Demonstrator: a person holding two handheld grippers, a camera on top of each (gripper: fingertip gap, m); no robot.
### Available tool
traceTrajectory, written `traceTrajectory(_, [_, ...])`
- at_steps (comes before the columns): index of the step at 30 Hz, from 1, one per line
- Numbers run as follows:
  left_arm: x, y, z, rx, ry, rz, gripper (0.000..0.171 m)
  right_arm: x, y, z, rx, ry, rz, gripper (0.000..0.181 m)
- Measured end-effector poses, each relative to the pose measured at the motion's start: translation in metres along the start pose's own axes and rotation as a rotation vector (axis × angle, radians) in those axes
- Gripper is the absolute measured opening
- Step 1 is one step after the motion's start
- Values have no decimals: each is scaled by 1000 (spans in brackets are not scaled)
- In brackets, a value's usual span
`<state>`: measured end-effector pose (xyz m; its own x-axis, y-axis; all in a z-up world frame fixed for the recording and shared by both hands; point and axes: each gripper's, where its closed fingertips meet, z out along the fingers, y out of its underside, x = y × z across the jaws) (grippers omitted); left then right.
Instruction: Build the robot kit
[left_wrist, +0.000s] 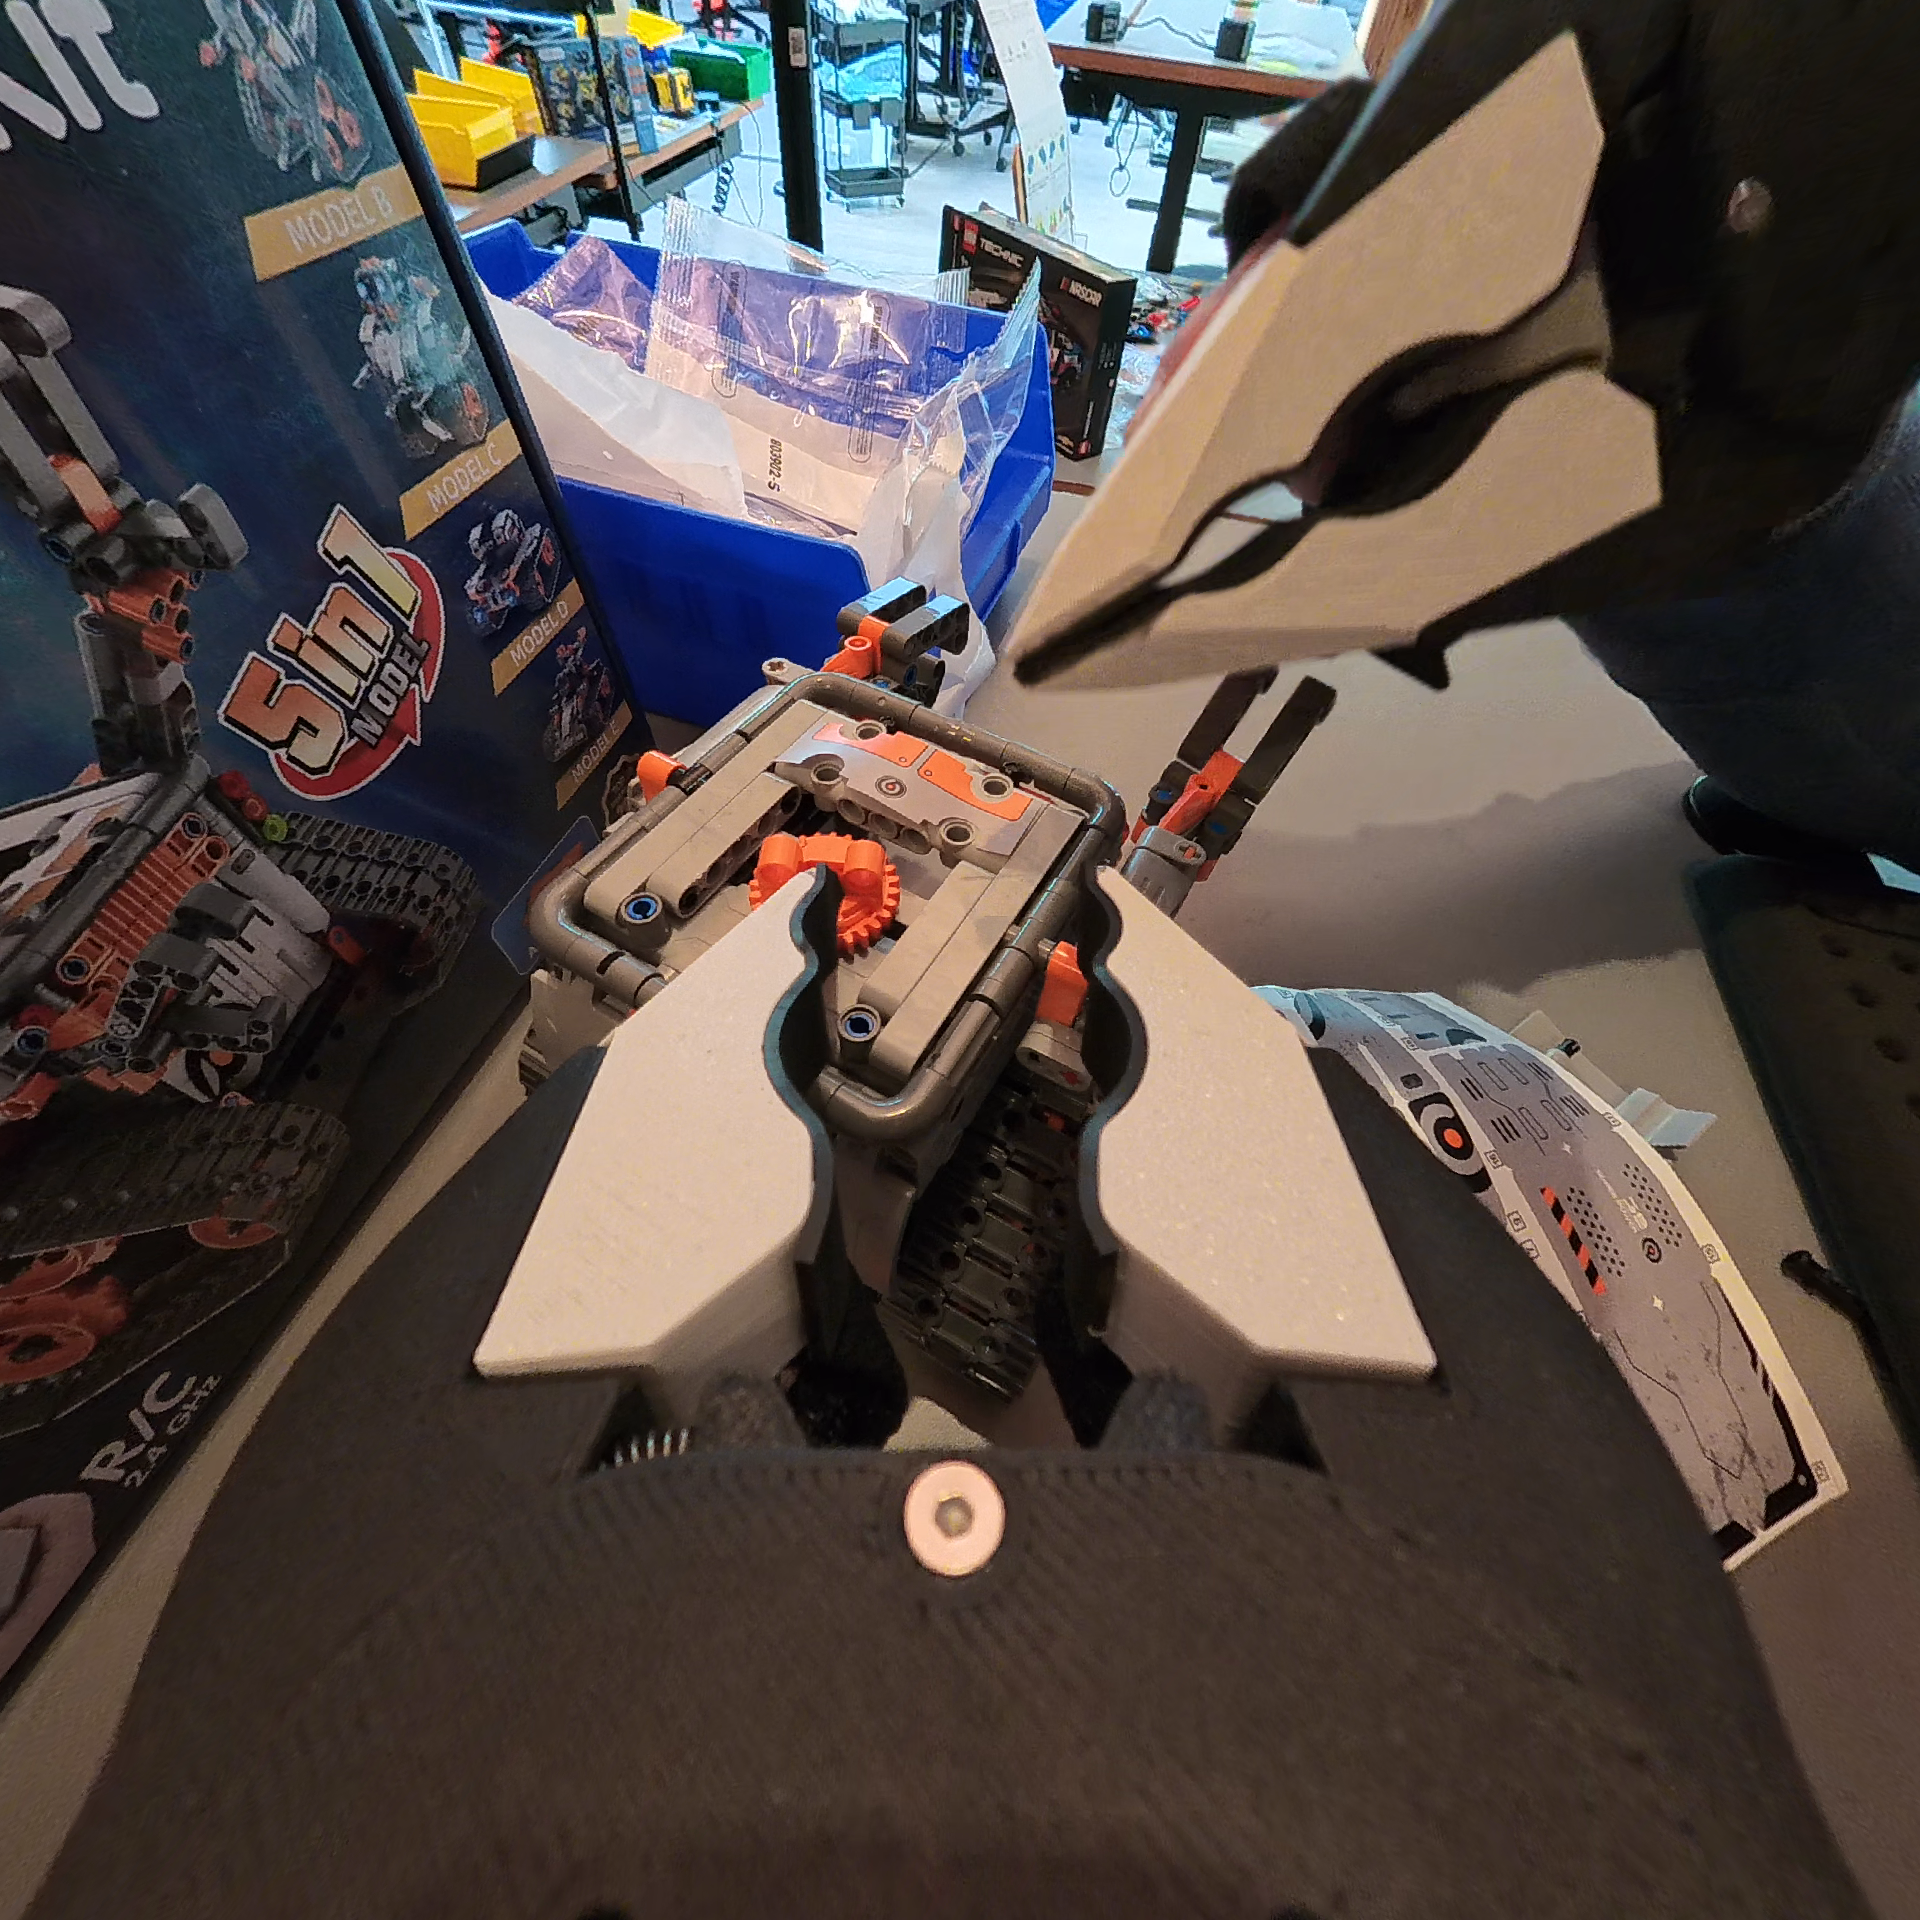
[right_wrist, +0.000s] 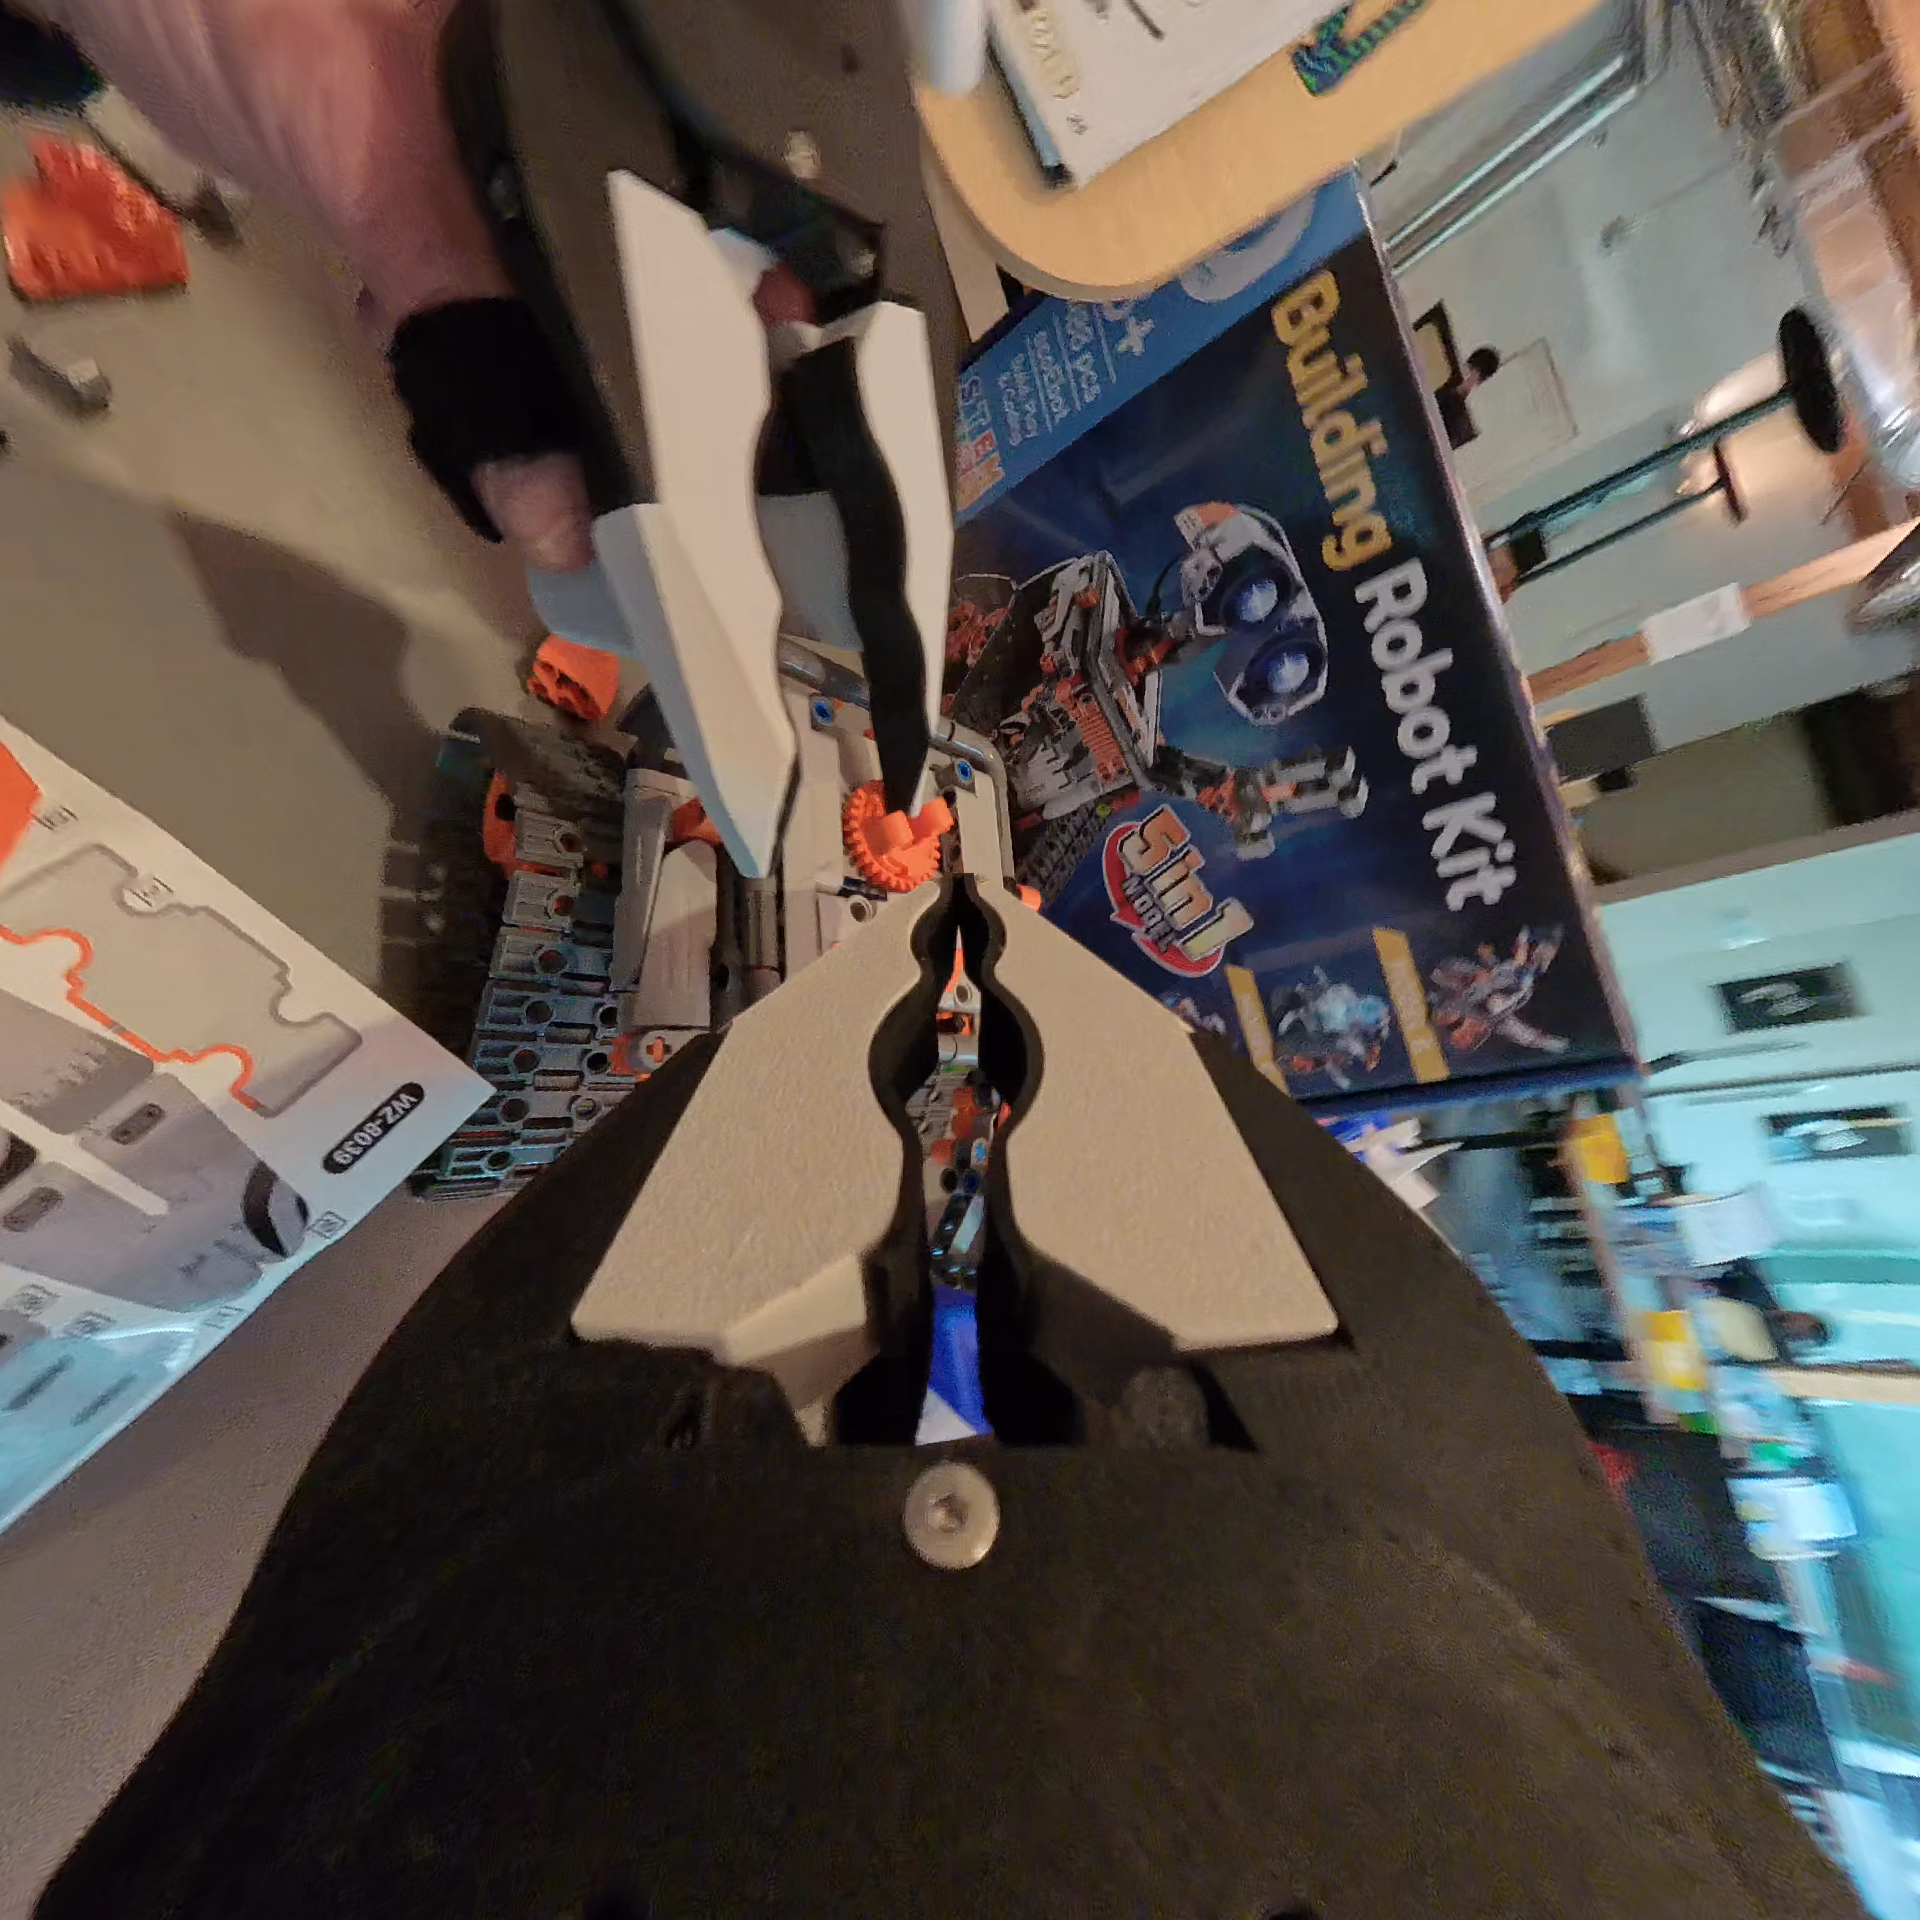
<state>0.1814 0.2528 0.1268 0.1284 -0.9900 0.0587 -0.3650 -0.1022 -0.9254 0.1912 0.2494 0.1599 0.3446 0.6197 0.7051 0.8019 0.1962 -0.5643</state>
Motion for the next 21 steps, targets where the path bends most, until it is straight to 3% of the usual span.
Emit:
traceTrajectory(2, [0, 0, 0, -7, 2, 2, 45, 7, 8, -3, -5, -31, 104, 0])
traceTrajectory(4, [0, 0, 0, -18, 0, 12, 45, 7, 12, -6, 10, -83, 174, 13])
traceTrajectory(12, [1, -7, 2, -40, 0, 11, 46, 15, 29, -5, 23, -185, 340, 23])
traceTrajectory(21, [-2, -12, 12, -105, -4, -94, 45, 10, 34, 4, 104, -376, 497, 22])
